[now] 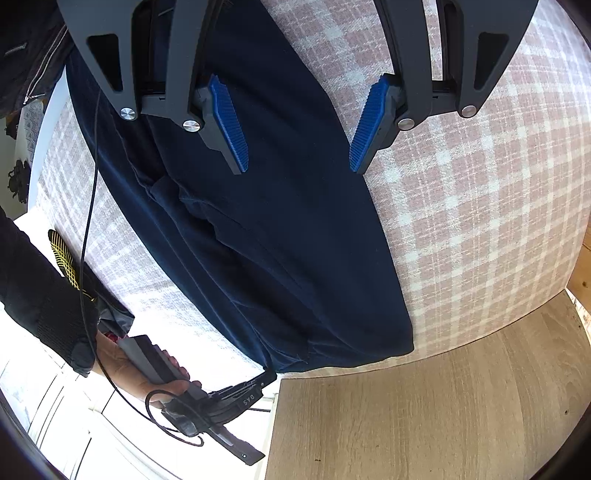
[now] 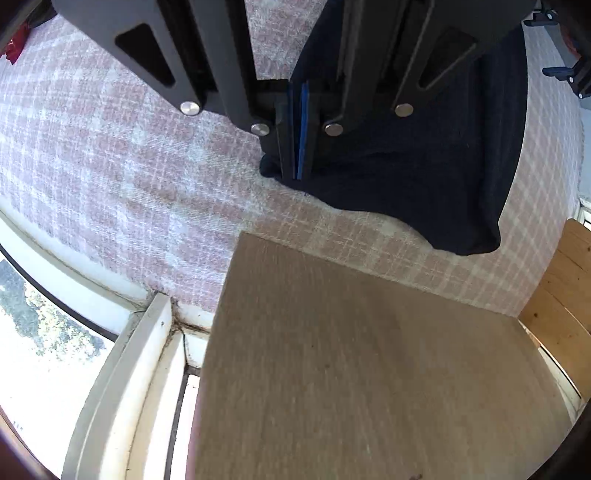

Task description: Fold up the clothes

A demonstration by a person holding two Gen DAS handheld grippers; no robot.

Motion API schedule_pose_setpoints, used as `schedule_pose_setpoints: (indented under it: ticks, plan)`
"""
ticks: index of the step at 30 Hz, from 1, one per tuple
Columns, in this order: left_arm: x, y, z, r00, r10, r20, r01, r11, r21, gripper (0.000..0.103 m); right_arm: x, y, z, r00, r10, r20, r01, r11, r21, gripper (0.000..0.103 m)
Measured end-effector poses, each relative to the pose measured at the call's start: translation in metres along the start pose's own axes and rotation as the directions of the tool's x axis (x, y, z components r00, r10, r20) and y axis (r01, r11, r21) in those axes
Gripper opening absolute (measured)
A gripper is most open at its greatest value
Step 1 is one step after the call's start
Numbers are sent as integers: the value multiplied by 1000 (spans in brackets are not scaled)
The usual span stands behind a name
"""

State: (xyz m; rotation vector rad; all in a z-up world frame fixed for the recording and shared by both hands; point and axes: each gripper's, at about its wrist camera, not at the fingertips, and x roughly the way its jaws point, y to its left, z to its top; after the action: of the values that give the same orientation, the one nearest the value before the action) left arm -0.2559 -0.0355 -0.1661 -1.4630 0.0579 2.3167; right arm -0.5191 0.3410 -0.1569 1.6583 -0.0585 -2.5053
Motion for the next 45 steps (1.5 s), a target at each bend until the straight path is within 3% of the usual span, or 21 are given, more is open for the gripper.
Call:
schedule_pose_setpoints:
  ticks: [4,6,8,9,11,15,19,21,24,25,26,27,30,34,37,40,45]
  plan:
    - [-1,3,-2,1000,5,-1,-5,1000,-1,55,-16,30,-14,997,71,-42,-75,992,-99,8]
    - [-1,6,-3,1000,1,1,-1,1000,-9,55,-6,50,-23,984,139,-113,-155,978,-142,8]
    - [-2,8,-3,1000,-4,4,5,1000,-18,55,13,62,-33,984,41,-172,-76,976,-203,8]
    - [-1,9,-2,1000,-2,4,2,1000,-18,55,13,64,-35,988,15,-153,-50,973,-226,3]
    - [-1,9,-3,1000,8,2,-8,1000,-18,55,10,53,-35,984,-122,-129,93,973,-211,3]
    - [-3,10,-5,1000,-9,8,9,1000,-24,55,-14,38,-47,992,45,-115,-57,994,-98,7]
    - [1,9,-3,1000,-28,0,28,999,-27,55,-14,61,-70,984,53,-171,-82,983,-166,7]
    - [0,5,0,999,-39,4,39,999,-22,55,-9,68,-70,980,16,-196,-57,978,-203,7]
    - [0,0,6,998,-58,10,58,998,-15,55,-11,66,-63,982,-57,-181,15,974,-227,19]
    - [0,-2,10,998,-67,10,67,998,-15,55,-15,61,-62,983,-70,-168,34,978,-208,37]
    - [3,-4,15,997,-77,8,77,997,-12,55,-17,54,-60,984,-62,-166,33,985,-171,52]
    - [5,-7,21,996,-88,5,88,996,-9,55,-19,46,-59,985,-50,-165,28,991,-132,55]
    - [20,-13,54,993,-117,-3,117,993,9,55,-23,34,-61,985,-8,-171,0,999,-51,55]
    - [42,-8,115,998,-58,15,58,998,28,55,-31,37,-85,988,21,-152,-26,999,-29,55]
    - [67,2,156,998,-57,-2,57,998,16,56,-45,44,-111,992,54,-117,-58,998,-31,55]
    - [97,10,182,999,-12,-53,13,1000,19,55,-57,59,-140,993,21,-119,-30,996,-82,55]
    - [87,5,165,999,-5,-42,6,1000,29,55,-78,46,-151,991,-108,-74,98,988,-122,55]
